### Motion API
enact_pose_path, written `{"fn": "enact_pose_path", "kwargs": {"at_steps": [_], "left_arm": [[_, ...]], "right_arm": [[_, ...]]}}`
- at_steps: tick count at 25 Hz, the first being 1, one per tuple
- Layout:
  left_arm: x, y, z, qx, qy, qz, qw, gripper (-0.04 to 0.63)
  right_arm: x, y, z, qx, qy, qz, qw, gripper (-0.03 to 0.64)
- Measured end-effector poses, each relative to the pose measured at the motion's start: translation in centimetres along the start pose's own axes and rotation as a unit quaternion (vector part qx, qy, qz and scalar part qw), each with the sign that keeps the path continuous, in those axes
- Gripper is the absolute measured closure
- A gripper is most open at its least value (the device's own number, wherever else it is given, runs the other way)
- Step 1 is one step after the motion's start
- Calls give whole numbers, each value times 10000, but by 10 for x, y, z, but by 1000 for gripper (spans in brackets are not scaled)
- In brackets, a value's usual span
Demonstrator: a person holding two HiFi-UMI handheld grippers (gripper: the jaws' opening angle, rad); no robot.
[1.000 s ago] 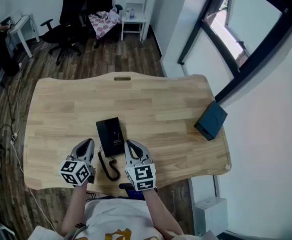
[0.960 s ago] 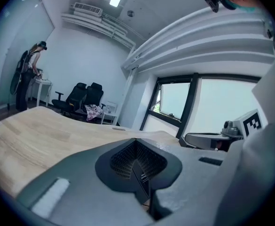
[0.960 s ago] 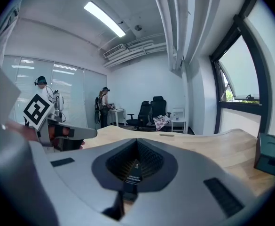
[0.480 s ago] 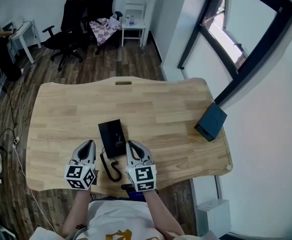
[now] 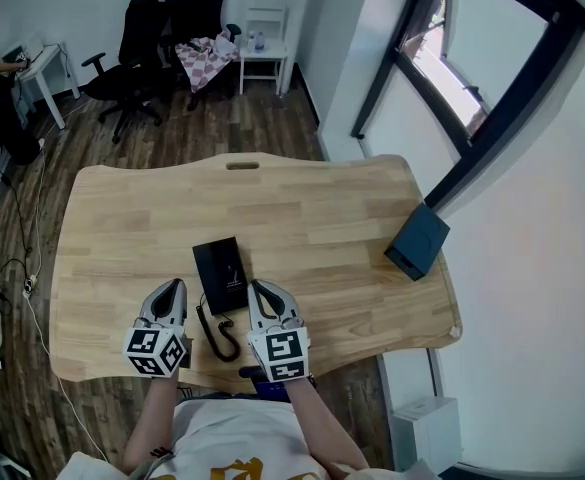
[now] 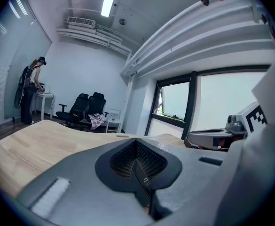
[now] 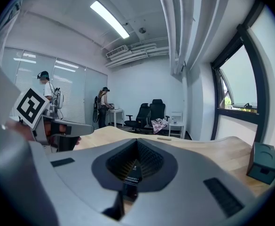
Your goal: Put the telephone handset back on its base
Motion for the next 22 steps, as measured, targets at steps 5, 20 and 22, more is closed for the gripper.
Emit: {"fn": "enact_pose_path", "kwargs": {"at_steps": [5,20,22], "left_arm": [[1,-1,4,-81,115,8,9999,592],[2,-5,14,-173,302,87,9994,592],[4,-7,16,-196,306,92,9993,592]], "right_arm": [[4,-1,3,13,-74,62,10000,612],[10,-5,11,-116,-138,12,9998,612],[12,-5,12,-126,-159,8,9998,611]]}}
Point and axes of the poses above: the fingertips, and each gripper's own axes: y backward along the fingers, x to its right, z out of its underside, the point moved 7 cm from there along y, backward along the fingers, and after that the axes turned 8 degrees about -y, right-handed, at the moved point
